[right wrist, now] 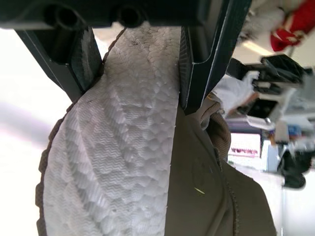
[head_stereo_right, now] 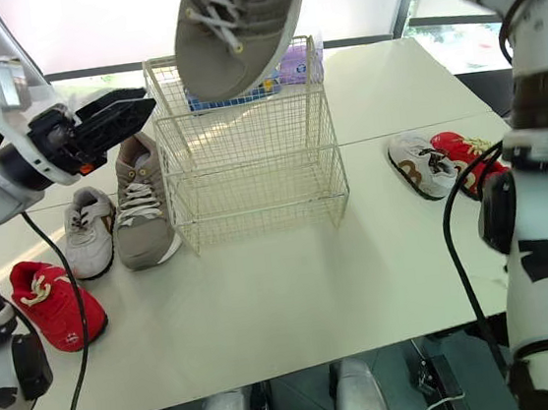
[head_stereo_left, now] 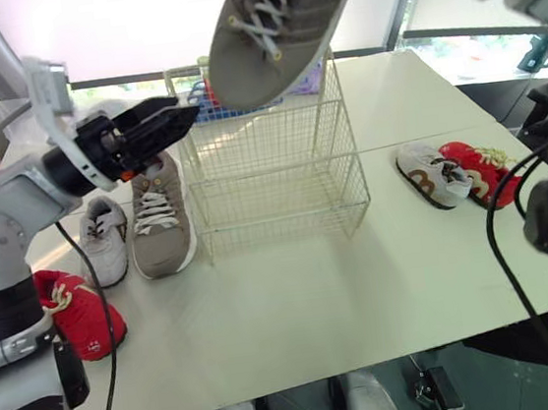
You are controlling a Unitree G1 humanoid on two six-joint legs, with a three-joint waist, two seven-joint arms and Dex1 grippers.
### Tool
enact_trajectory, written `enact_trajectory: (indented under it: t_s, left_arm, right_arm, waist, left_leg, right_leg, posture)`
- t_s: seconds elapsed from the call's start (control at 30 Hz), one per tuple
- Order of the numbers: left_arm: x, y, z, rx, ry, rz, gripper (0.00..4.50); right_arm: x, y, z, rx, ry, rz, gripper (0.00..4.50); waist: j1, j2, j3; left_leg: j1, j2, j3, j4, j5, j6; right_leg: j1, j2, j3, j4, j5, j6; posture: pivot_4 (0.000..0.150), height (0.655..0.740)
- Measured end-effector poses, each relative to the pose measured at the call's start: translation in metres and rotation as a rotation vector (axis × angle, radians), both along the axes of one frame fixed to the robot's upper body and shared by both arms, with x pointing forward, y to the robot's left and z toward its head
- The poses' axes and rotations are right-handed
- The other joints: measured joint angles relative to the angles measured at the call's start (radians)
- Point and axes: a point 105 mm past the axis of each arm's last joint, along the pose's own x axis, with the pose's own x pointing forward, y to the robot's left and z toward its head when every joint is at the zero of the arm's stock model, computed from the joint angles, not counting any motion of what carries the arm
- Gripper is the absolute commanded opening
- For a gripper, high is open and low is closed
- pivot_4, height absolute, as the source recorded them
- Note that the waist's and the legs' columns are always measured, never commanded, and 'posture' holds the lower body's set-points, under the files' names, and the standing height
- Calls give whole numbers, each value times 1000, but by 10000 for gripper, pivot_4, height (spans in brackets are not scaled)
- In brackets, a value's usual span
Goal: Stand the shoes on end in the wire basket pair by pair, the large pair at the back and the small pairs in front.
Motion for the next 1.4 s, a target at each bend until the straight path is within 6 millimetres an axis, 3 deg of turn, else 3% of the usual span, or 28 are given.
enact_trajectory:
  t_s: [0.17,0.47,0.7,0.87,1.03,1.07,1.2,1.4]
  left_arm:
    - [-3,1,-2,6,-10,12,44473]
    - [-5,0,1,11,-42,35,44473]
    - [-5,-2,1,9,-46,44,44473]
    - [-5,-3,1,5,-48,50,44473]
    - [-5,-4,2,3,-50,50,45000]
    - [-5,-5,2,2,-51,48,45000]
    - [-5,-6,3,-1,-54,43,45000]
    - [-6,-9,2,-4,-55,35,45000]
  right_arm:
    - [16,-1,0,-132,-98,-82,17439]
    - [35,13,-40,-362,-107,-82,17439]
    - [40,22,-54,-430,-126,-70,17439]
    - [54,20,-79,-432,-60,-108,17439]
    - [61,18,-89,-428,-42,-152,41551]
    - [63,17,-92,-431,-33,-162,44639]
    - [70,15,-106,-443,-5,-193,44639]
    - [74,9,-103,-431,-33,-253,44639]
  waist:
    - [-1,0,0]
    - [0,0,0]
    - [1,0,0]
    - [3,0,0]
    - [0,0,0]
    - [0,0,0]
    - [-1,0,0]
    - [1,0,0]
  left_leg:
    - [0,0,1,-3,1,-2]
    - [1,0,1,-7,4,-7]
    - [2,0,1,-8,5,-7]
    - [2,0,1,-8,6,-10]
    - [3,0,1,-8,7,-10]
    - [3,0,1,-8,7,-10]
    - [3,0,0,-8,7,-11]
    - [3,0,0,-8,8,-12]
  right_leg:
    - [-1,0,0,0,2,3]
    - [-2,0,0,0,2,4]
    - [-1,0,0,0,2,4]
    - [-1,0,0,0,2,4]
    - [0,0,0,1,2,4]
    - [0,0,0,2,2,4]
    - [-1,0,0,2,2,4]
    - [0,0,0,2,2,4]
  posture:
    - [1500,7400]
    - [1500,7400]
    - [1500,7400]
    - [1500,7400]
    - [1500,7400]
    - [1500,7400]
    - [1500,7400]
    - [1500,7400]
